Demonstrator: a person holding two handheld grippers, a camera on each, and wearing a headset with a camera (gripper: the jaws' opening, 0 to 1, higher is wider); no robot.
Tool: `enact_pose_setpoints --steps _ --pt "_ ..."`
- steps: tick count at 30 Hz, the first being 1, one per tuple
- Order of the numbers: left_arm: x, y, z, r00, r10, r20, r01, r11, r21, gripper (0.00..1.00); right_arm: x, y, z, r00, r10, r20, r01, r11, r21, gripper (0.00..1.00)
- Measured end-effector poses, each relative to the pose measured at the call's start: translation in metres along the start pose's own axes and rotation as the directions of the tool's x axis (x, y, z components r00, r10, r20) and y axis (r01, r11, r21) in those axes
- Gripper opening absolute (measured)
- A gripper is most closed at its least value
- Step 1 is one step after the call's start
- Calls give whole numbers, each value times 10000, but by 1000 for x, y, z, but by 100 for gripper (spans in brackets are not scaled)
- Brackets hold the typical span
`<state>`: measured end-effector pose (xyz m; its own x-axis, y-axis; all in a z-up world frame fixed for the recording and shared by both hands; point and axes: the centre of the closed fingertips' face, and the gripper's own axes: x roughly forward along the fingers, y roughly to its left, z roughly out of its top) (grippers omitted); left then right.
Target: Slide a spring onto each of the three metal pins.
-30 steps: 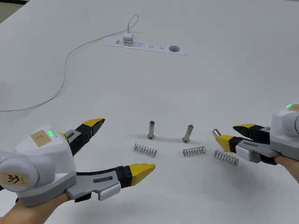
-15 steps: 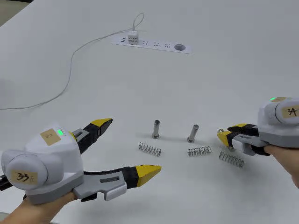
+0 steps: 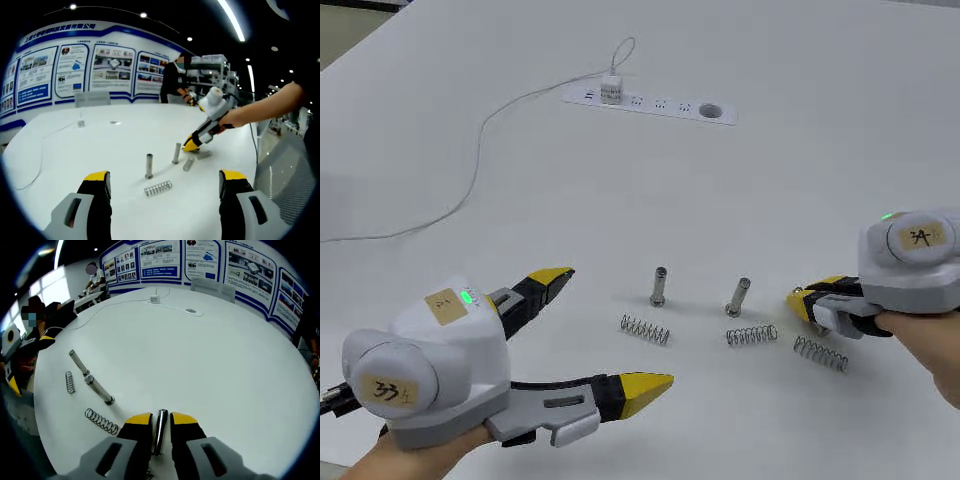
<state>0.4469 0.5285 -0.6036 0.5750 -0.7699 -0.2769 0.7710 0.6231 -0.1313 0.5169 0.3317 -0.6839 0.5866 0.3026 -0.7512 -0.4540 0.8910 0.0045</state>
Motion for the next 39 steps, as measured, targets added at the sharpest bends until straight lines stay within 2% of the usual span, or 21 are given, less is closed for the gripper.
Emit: enact_pose_setpoints --steps 8,17,23,27,33,39 --pt "0 0 -1 10000 -5 -38 5 10000 -52 91 1 3 1 9999 82 -84 -82 10000 56 14" --pt "0 1 0 10000 -1 -19 1 10000 -12 90 2 -1 1 9994 -121 -315 138 9985 523 10" --pt "0 0 0 10000 -26 -24 26 10000 57 89 2 0 1 9993 -170 -325 190 9979 627 9" --pt "0 -2 -2 9999 -123 -90 123 9999 81 88 1 -1 0 9984 -445 -358 474 9952 860 9" --pt "1 -4 0 9998 -192 -35 192 9997 125 88 2 -3 0 9978 -541 -380 577 9933 1004 8" --pt "0 -5 -3 9996 -254 -145 257 9995 186 87 0 0 -2 9979 -575 -303 607 9914 1163 8"
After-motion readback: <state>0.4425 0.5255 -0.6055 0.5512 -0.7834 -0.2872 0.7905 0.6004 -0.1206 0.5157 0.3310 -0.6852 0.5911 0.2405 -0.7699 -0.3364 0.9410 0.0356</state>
